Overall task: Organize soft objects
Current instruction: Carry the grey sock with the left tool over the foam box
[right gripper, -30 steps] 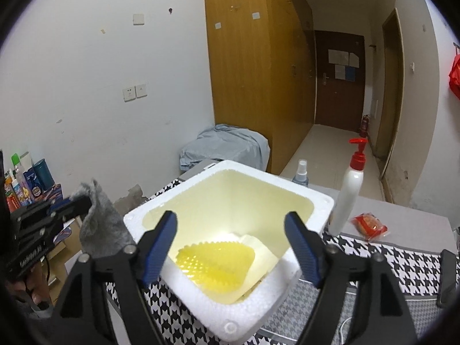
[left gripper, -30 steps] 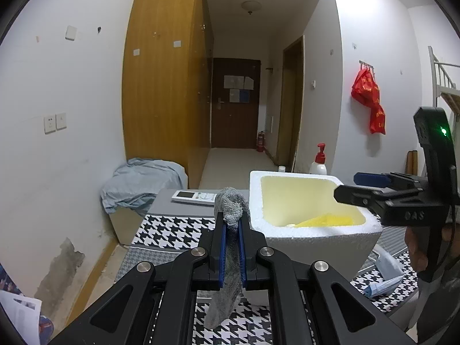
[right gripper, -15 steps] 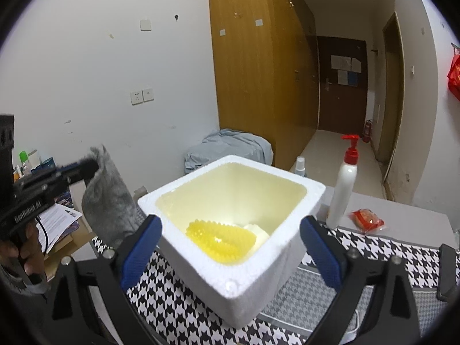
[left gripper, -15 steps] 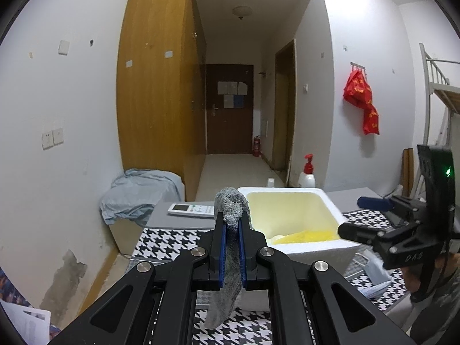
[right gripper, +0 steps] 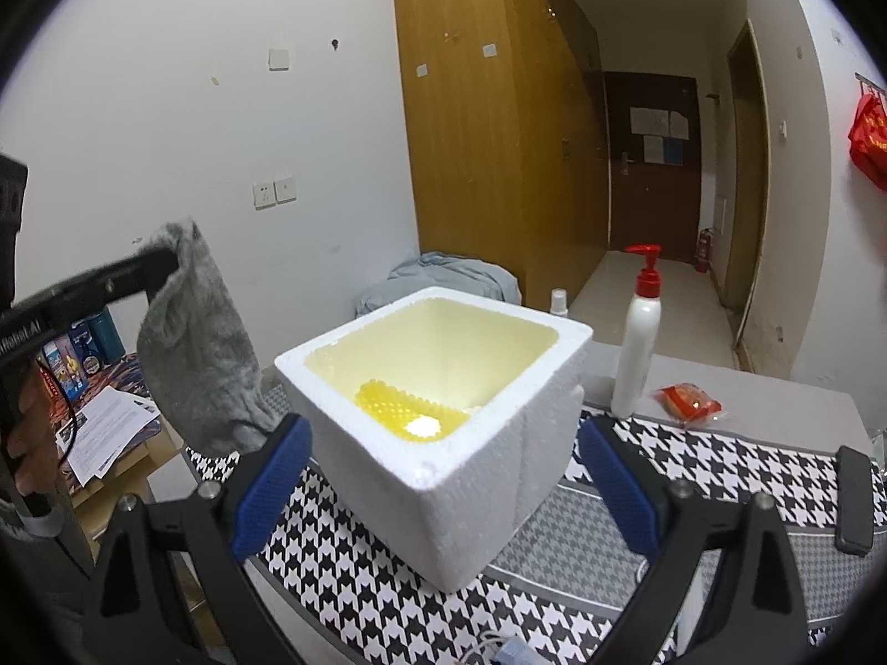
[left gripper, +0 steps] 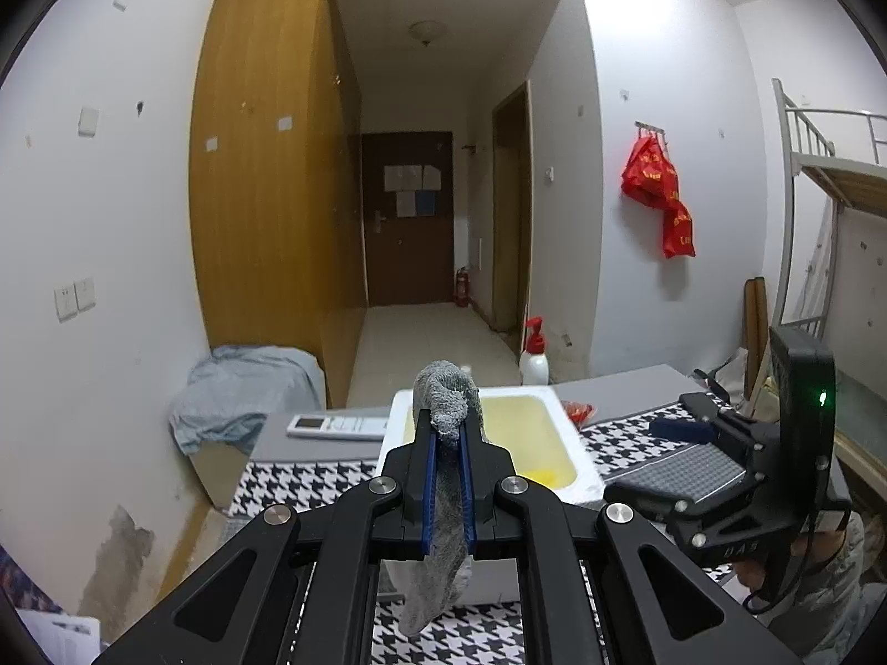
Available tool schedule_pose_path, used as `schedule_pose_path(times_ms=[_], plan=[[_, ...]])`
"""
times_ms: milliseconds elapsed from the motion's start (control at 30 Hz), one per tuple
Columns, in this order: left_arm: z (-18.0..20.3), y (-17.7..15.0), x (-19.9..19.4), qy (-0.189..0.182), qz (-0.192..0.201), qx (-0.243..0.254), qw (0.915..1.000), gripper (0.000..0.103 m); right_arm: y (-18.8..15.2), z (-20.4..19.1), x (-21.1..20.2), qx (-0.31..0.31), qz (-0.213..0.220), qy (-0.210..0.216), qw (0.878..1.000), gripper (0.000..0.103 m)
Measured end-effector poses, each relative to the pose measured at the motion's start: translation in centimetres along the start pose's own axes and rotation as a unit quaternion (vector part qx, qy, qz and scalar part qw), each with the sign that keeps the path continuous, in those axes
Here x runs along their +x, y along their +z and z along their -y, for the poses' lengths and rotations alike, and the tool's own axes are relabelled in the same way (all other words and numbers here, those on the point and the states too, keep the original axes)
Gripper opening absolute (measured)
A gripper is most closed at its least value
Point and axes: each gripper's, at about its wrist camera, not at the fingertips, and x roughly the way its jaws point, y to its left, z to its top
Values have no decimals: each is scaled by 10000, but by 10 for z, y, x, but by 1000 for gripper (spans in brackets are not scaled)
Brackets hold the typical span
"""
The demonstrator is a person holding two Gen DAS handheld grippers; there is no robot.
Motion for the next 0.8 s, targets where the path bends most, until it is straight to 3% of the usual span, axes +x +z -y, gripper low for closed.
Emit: schedule_pose_path(times_ms=[800], plan=[[26, 44, 10, -253, 199, 173, 9993, 8, -37, 24, -16, 297, -113, -55, 9995, 102]])
